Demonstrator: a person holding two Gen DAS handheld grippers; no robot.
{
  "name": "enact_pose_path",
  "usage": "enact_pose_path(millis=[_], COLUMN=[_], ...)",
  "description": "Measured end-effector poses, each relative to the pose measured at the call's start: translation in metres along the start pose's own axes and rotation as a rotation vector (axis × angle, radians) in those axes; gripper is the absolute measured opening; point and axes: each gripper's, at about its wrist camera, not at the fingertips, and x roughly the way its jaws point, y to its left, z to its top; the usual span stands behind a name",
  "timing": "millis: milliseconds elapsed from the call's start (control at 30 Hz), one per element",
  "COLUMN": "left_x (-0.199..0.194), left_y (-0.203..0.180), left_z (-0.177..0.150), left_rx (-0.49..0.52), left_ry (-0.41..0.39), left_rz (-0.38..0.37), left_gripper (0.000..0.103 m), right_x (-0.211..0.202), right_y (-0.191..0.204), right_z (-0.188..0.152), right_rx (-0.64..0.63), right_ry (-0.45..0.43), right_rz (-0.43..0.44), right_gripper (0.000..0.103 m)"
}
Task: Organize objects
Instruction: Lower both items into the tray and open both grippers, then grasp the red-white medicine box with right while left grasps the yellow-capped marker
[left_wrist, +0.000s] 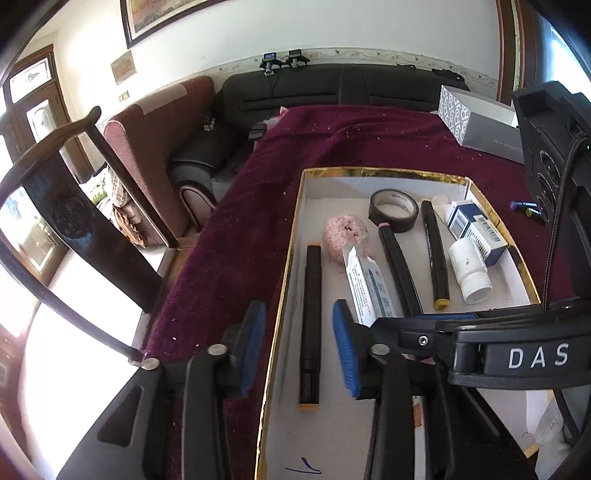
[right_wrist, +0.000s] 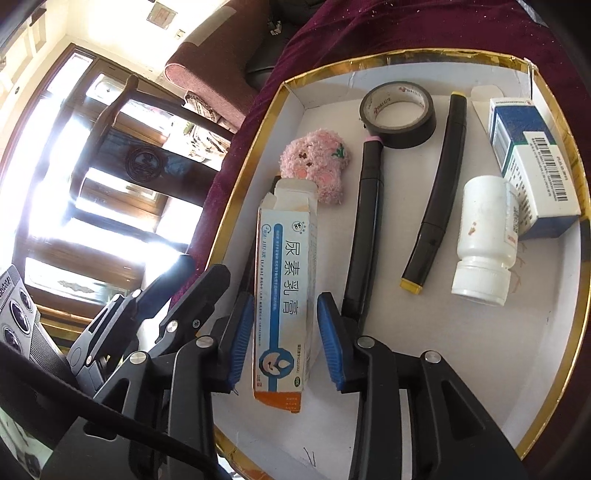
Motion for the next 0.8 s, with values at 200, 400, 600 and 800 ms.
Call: enact_pose_path(millis=[200,400,600,800], left_x=[-0.025,-0.056,-0.074,-0.074], left_y=[-0.006,-0.038,-0.087,-0.146], left_z=[0.003,0.01,0.017,0.025], left_rx=[0.015,0.074,0.123,0.157], left_ry=[-0.044,-0.095,-0.105,-0.057], left_rz=[0.026,0.016,-0.102,-0.269], left_gripper=[0.051,0.057,0.058,0.058], right_x=[-0.02,-0.052,-0.099,-0.158], right_y=[-0.001,-0.008,-0.043,-0.104], right_z=[-0.003,-0.008,-0.021,-0.042], right_rx=[0.003,0.005,0.038,0.119], right_ry=[-0.043,-0.105,-0.185,-0.268], right_rz=[0.028,0.039,0.011,-0.045], right_gripper=[0.047,0.052,0.053,0.053])
